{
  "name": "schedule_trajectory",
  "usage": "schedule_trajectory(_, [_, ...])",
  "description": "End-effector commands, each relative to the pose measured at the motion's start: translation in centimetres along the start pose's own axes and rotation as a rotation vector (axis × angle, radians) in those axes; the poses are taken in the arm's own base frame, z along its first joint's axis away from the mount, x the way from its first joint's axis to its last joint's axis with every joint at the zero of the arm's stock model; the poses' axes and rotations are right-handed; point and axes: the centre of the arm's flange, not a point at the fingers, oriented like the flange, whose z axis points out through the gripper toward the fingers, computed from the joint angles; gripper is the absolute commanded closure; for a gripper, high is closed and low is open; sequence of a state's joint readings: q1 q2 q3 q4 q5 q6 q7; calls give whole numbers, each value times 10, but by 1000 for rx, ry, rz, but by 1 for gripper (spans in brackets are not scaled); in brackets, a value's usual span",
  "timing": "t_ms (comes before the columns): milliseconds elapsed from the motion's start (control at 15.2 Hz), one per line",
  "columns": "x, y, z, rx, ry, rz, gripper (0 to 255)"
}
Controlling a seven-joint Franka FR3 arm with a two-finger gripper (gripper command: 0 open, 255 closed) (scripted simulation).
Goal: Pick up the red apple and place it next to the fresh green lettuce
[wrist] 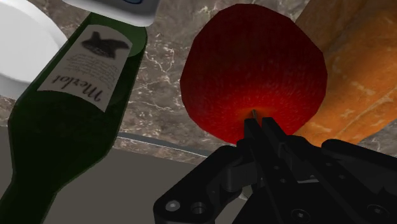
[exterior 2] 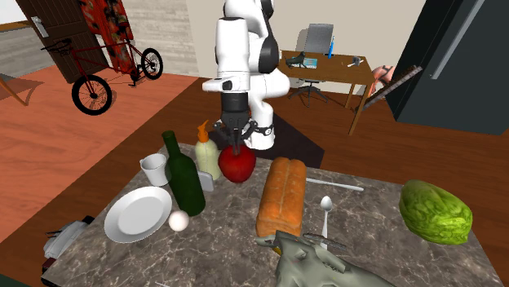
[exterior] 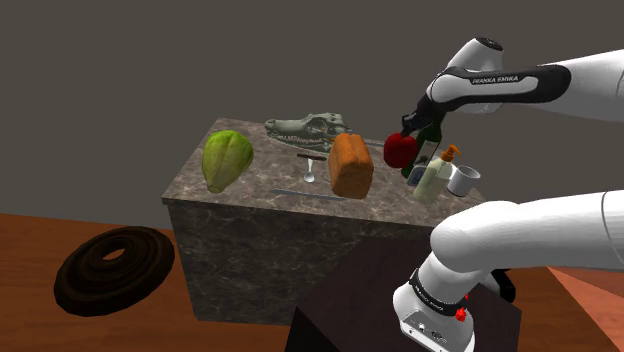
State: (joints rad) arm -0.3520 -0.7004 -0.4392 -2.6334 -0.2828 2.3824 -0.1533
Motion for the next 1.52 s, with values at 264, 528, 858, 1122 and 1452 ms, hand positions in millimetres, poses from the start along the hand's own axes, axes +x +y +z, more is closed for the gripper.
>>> schedule_trajectory(264, [13,1,-30,0,0,0,255])
schedule_trajectory(528, [21,2,-49,0,0,0,255])
schedule_trajectory(858, [32,3,-73,0,0,0,255])
schedule_trajectory(1122, [40,4,-93,0,0,0,255])
schedule_trajectory(1452, [54,-6,-107,0,0,0,255])
